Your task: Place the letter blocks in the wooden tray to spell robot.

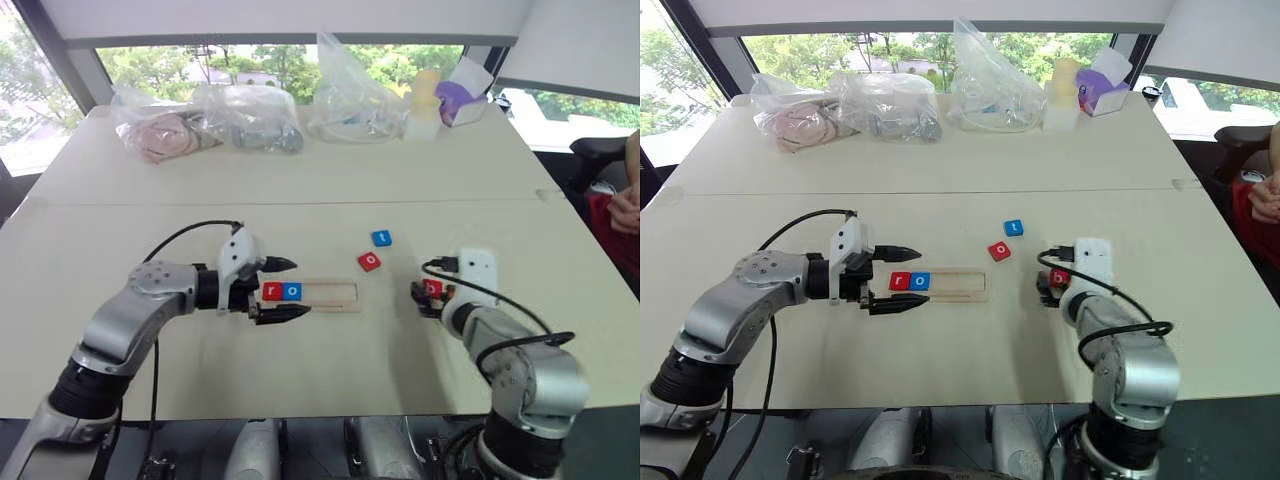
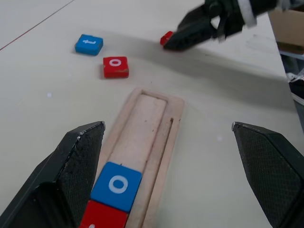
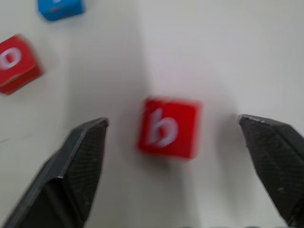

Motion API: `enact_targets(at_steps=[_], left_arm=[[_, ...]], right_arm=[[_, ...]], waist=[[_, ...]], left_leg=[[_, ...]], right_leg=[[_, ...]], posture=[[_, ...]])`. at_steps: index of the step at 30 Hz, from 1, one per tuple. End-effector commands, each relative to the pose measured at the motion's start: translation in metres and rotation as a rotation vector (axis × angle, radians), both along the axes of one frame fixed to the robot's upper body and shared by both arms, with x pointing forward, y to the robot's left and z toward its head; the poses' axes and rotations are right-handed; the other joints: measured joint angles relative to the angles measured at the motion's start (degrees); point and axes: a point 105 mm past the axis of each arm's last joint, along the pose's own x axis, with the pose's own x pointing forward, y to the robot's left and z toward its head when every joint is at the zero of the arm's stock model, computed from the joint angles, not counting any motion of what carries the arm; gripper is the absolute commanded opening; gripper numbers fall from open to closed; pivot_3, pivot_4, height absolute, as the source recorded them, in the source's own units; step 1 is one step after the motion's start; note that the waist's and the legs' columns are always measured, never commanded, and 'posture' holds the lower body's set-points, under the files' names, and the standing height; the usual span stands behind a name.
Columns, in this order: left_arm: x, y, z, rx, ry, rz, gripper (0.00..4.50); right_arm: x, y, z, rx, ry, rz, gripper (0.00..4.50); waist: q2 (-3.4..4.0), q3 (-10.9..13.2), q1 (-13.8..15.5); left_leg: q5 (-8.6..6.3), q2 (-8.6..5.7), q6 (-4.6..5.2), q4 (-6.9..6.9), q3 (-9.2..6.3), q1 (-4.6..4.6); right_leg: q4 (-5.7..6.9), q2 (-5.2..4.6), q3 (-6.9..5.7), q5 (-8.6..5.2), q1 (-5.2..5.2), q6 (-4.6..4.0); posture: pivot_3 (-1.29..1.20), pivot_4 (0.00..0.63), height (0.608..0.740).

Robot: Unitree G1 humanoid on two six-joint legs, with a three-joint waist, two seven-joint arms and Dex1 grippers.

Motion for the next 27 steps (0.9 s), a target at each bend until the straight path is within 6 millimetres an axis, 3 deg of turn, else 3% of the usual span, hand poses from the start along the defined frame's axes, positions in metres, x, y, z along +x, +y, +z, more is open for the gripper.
enact_targets(at_steps=[1, 4, 8, 11, 17, 27], left_arm=[[0.004, 0.010, 0.024, -0.014, -0.068, -0.007, 4.50], [0.001, 0.015, 0.033, -0.009, -0.058, -0.049, 4.50], [-0.004, 0.019, 0.032, 0.053, -0.043, -0.110, 4.50], [-0.007, 0.018, 0.027, 0.106, -0.050, -0.157, 4.50], [-0.006, 0.005, 0.025, 0.095, -0.057, -0.191, 4.50], [0.000, 0.006, 0.017, 0.098, -0.050, -0.161, 4.50]], right_arm=[[0.027, -0.011, 0.060, -0.225, -0.265, 0.326, 4.49], [0.026, -0.017, 0.058, -0.215, -0.257, 0.701, 4.49], [0.029, -0.041, 0.034, -0.199, -0.190, 0.864, 4.49], [0.031, -0.045, 0.020, -0.208, -0.137, 0.981, 4.49], [0.019, -0.028, 0.008, -0.144, -0.094, 1.147, 4.49], [0.020, -0.035, -0.012, -0.192, -0.049, 1.142, 4.49]], waist=[[0.04, 0.07, -0.06], [-0.02, 0.26, -0.11], [-0.18, 0.26, -0.09], [-0.04, 0.40, -0.03], [-0.02, 0.44, 0.13], [-0.02, 0.44, 0.18]], left_leg=[[0.00, 0.00, 0.00, 0.00, 0.02, 0.00], [0.00, -0.02, 0.01, -0.04, 0.08, 0.03], [-0.14, 0.08, 0.24, -0.13, 0.03, 0.12], [-0.14, 0.08, 0.24, -0.13, 0.05, 0.04], [-0.14, 0.08, 0.24, 0.01, -0.01, 0.05], [-0.13, 0.06, 0.23, 0.05, -0.02, 0.07]], right_leg=[[-0.03, 0.00, 0.00, 0.00, 0.00, 0.00], [-0.43, 0.08, -0.03, 0.00, 0.22, 0.04], [-0.57, 0.32, -0.15, 0.08, 0.43, 0.21], [-0.54, 0.20, -0.14, 0.09, 0.32, 0.22], [-0.45, 0.11, -0.08, 0.12, 0.33, 0.28], [-0.40, 0.09, -0.07, 0.13, 0.33, 0.31]], posture=[[0.00, 0.150, 0.735], [0.00, 0.150, 0.735], [0.00, 0.150, 0.735], [0.00, 0.150, 0.735], [0.00, 0.150, 0.735], [0.00, 0.150, 0.735]])
